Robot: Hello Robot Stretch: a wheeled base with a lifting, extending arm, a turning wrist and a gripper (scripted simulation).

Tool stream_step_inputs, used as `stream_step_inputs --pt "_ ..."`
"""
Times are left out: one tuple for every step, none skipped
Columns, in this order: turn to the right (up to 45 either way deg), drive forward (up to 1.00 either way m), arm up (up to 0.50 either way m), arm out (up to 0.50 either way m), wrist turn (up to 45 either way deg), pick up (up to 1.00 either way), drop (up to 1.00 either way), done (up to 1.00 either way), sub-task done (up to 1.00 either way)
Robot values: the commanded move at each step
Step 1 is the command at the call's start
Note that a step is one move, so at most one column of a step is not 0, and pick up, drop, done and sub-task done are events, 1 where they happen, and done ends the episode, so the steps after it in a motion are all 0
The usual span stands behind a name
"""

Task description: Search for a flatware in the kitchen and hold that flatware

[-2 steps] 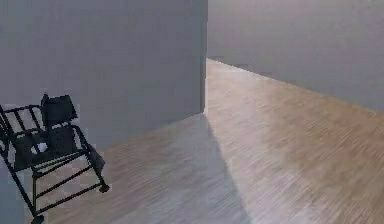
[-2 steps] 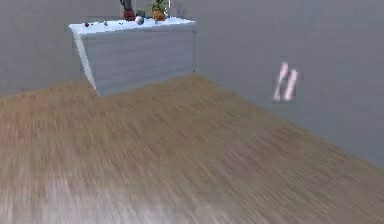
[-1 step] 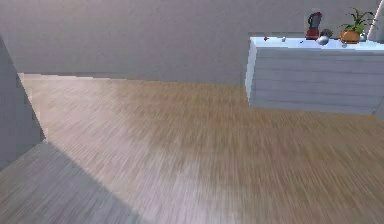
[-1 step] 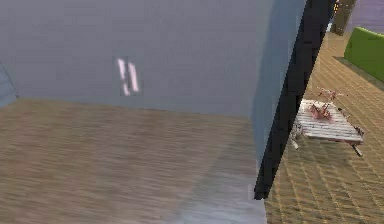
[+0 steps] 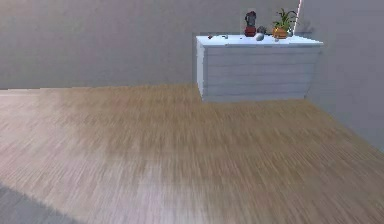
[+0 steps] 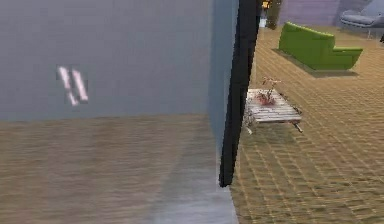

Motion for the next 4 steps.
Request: stream_step_inputs --pt "0.0 0.05 0.00 0.00 0.0 0.00 0.00 0.00 0.00" --pt "-42.0 0.00 0.00 0.00 0.0 0.00 0.00 0.00 0.00" --pt "0.0 1.00 0.00 0.00 0.0 0.00 0.00 0.00 0.00" --pt "0.0 1.00 0.00 0.00 0.0 0.00 0.00 0.00 0.00"
